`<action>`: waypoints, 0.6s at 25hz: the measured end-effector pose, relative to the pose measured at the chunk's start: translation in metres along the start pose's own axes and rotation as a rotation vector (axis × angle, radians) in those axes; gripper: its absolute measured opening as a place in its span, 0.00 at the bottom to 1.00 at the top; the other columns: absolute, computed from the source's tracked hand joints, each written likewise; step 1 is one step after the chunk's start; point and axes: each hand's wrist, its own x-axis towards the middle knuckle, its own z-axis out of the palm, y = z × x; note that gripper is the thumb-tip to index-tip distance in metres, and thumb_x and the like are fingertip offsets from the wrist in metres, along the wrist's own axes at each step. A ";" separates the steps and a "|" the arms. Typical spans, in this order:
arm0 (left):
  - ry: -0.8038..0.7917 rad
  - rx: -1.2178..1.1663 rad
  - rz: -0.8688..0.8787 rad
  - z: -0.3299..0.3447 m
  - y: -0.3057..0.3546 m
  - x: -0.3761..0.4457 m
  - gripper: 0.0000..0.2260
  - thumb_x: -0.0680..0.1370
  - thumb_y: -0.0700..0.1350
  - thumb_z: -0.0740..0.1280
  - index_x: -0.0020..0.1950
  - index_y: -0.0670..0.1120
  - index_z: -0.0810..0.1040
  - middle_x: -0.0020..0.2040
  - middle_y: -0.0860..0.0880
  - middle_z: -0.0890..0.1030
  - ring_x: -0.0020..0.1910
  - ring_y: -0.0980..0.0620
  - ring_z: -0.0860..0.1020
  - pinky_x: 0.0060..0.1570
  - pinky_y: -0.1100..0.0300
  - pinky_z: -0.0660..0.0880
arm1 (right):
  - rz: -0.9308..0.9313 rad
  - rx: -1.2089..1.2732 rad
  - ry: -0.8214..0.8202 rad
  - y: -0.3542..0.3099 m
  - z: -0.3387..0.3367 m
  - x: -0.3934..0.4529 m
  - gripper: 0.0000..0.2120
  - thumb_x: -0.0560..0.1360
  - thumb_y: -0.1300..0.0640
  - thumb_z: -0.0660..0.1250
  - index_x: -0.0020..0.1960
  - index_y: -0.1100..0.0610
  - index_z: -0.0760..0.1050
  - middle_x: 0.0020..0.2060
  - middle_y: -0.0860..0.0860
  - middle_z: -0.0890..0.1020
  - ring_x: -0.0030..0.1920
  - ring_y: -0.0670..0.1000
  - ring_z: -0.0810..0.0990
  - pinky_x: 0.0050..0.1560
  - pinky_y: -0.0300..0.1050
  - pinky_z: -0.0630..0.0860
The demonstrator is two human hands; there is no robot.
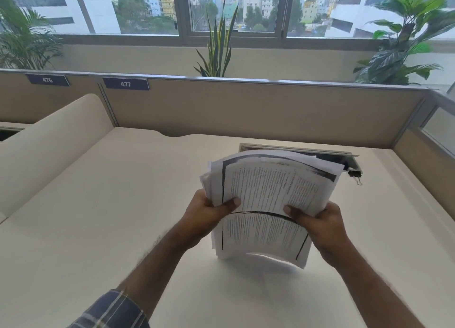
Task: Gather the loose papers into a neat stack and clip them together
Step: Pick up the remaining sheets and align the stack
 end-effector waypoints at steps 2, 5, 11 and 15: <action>-0.002 0.009 -0.038 0.003 -0.008 -0.001 0.12 0.75 0.39 0.73 0.52 0.56 0.85 0.54 0.48 0.86 0.56 0.46 0.84 0.55 0.47 0.82 | 0.036 -0.004 -0.015 0.010 -0.002 -0.002 0.13 0.67 0.68 0.76 0.50 0.57 0.82 0.45 0.51 0.88 0.45 0.51 0.86 0.41 0.47 0.84; -0.018 0.003 -0.093 0.009 -0.022 -0.002 0.13 0.74 0.39 0.74 0.55 0.54 0.84 0.56 0.47 0.85 0.58 0.46 0.82 0.57 0.48 0.81 | 0.099 0.001 -0.015 0.026 -0.006 -0.006 0.14 0.66 0.68 0.76 0.50 0.57 0.82 0.43 0.48 0.88 0.45 0.49 0.86 0.38 0.40 0.82; 0.027 -0.077 -0.045 0.022 -0.038 -0.009 0.14 0.76 0.38 0.72 0.51 0.59 0.85 0.52 0.51 0.86 0.54 0.51 0.83 0.49 0.54 0.83 | 0.077 0.055 0.068 0.034 -0.002 -0.012 0.10 0.69 0.68 0.74 0.46 0.55 0.82 0.39 0.44 0.88 0.41 0.44 0.86 0.35 0.37 0.81; 0.086 -0.022 -0.051 0.025 -0.048 -0.006 0.11 0.74 0.42 0.75 0.49 0.59 0.86 0.50 0.50 0.87 0.51 0.51 0.84 0.50 0.52 0.84 | 0.087 0.053 0.090 0.044 0.000 -0.013 0.11 0.70 0.67 0.74 0.46 0.53 0.82 0.39 0.44 0.87 0.40 0.42 0.85 0.36 0.35 0.80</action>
